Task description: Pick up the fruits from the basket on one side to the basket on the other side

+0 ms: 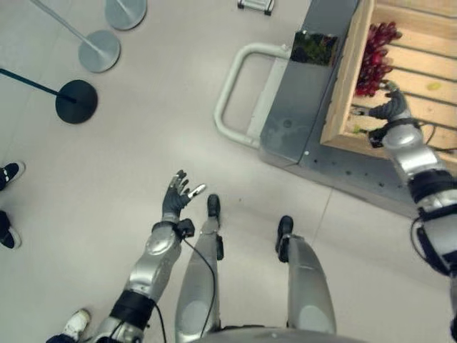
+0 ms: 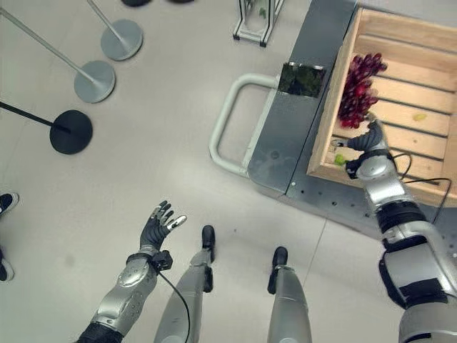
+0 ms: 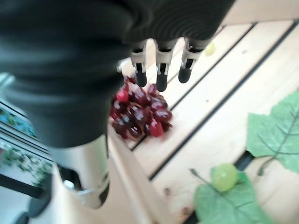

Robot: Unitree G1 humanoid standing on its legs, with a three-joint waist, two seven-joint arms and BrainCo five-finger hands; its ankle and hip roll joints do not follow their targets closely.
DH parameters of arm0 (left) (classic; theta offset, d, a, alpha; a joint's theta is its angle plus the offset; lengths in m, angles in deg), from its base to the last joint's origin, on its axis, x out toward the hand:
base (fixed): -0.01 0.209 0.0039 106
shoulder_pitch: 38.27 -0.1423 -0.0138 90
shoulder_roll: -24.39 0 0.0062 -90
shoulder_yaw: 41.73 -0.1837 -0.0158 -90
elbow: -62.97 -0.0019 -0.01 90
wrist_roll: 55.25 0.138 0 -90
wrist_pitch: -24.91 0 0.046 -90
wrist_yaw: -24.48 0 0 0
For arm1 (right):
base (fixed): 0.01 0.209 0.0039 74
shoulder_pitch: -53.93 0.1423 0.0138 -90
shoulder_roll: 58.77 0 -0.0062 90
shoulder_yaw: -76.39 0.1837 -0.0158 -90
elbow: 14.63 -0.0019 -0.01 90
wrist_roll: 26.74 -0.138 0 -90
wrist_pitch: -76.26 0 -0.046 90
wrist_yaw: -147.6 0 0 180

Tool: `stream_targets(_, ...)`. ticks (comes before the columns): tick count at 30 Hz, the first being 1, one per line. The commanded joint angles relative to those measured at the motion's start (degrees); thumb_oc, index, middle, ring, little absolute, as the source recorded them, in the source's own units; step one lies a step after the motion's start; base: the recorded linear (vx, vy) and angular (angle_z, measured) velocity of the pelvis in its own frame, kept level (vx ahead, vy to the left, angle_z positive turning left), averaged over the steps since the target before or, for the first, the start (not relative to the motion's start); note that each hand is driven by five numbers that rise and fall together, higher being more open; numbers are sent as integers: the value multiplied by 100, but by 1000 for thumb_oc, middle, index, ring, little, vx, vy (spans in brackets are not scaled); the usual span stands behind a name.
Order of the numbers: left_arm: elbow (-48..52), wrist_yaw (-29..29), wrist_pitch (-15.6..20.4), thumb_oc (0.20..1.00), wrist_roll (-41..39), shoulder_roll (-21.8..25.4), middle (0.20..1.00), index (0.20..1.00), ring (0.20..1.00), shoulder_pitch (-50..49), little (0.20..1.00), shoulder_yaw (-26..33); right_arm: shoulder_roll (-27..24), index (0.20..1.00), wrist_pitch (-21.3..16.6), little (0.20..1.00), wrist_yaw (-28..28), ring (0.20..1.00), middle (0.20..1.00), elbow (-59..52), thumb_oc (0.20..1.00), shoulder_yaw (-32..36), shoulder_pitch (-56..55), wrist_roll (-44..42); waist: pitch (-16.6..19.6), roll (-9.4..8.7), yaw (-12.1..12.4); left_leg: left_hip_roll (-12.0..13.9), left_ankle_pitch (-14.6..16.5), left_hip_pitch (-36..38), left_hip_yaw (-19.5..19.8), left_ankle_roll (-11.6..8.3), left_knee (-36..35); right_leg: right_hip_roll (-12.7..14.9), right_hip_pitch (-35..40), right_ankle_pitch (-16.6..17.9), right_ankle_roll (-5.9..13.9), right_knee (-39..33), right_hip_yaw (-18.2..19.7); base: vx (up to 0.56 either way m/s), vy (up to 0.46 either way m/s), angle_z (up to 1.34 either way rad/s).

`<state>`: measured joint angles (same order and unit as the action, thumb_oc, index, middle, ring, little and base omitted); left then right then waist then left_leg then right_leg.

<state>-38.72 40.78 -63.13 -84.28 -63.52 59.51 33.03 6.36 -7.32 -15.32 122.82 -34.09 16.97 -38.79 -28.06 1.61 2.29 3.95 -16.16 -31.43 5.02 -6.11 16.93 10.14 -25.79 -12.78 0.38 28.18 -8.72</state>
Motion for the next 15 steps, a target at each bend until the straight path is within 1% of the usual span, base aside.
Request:
stream_targets(1,106,121,183,1000,-147,-86,1000,1000,1000,156,1000,168,-374,1000,-256,1000,329,1000,1000,-306,1000,156,245,-115,-173,-119,85,341,938,270,-125,-229,-317,-364,843,656,576,-1832,258,244,159,-13)
stream_targets(2,108,120,176,1000,-135,-89,1000,1000,1000,159,1000,162,-373,1000,-261,1000,340,1000,1000,-321,1000,189,172,-103,-173,-54,130,508,613,331,-139,-313,-811,-388,959,606,606,-1869,282,257,175,-20)
stream_targets(3,85,133,178,1000,-107,-106,1000,1000,1000,161,1000,140,-376,1000,-281,1000,354,1000,1000,-354,1000,241,65,-106,-173,-24,118,539,529,445,-189,-350,-1099,-370,1093,588,636,-1909,305,224,137,-21)
stream_targets(5,50,154,178,1000,-82,-132,1000,1000,1000,162,1000,126,-321,1000,-269,1000,363,1000,1000,-418,1000,364,-136,-73,-173,-9,106,569,412,617,-384,-443,-1279,-311,1325,555,684,-2038,335,175,148,-31)
stream_targets(6,48,158,174,1000,-51,-130,1000,1000,1000,169,1000,120,-305,1000,-256,1000,360,1000,1000,-491,1000,425,-256,-40,-173,-6,96,554,422,652,-506,-451,-1246,-251,1456,537,724,-2109,359,147,272,-45)
stream_targets(7,59,190,243,1000,-88,-103,1000,1000,1000,162,1000,135,-264,1000,-219,1000,315,1000,1000,-656,1000,315,-270,56,-173,-3,61,476,769,839,-403,-335,-1137,-235,1444,510,763,-2014,484,107,300,-55)
stream_targets(8,41,191,230,1000,-96,-129,1000,1000,1000,193,1000,138,-251,1000,-196,1000,315,1000,1000,-704,1000,420,-315,54,-173,14,32,485,758,883,-450,-348,-1214,-195,1463,533,809,-2042,509,74,295,-57)
stream_targets(9,26,236,244,1000,-93,-120,1000,1000,1000,285,1000,115,-225,1000,-208,1000,368,1000,1000,-778,1000,500,-344,36,-173,-18,33,443,737,953,-512,-351,-1270,-156,1487,590,838,-2063,536,79,245,-52)
stream_targets(11,-8,257,245,1000,-66,-110,1000,1000,1000,422,1000,68,-246,1000,-180,1000,361,1000,1000,-816,1000,614,-443,40,-173,-30,27,325,764,1128,-648,-267,-1457,17,1547,635,943,-2070,596,91,270,-29)
stream_targets(12,-40,289,243,1000,-47,-102,1000,1000,1000,490,1000,56,-229,1000,-170,1000,369,1000,1000,-814,1000,667,-478,18,-172,-64,15,278,782,1199,-693,-217,-1517,88,1527,667,999,-1979,620,82,294,-6)
stream_targets(13,-54,312,232,1000,-40,-88,1000,1000,1000,542,1000,45,-170,1000,-170,1000,383,1000,1000,-838,1000,773,-600,-23,-172,-117,21,212,827,1289,-770,-109,-1571,181,1433,667,1074,-1670,660,69,249,3)
stream_targets(15,-62,300,204,1000,19,-47,1000,1000,1000,561,1000,31,-137,1000,-169,1000,357,1000,1000,-862,1000,849,-741,-44,-173,-149,-16,111,919,1394,-842,23,-1611,246,1194,755,1178,-1062,734,55,232,-3)
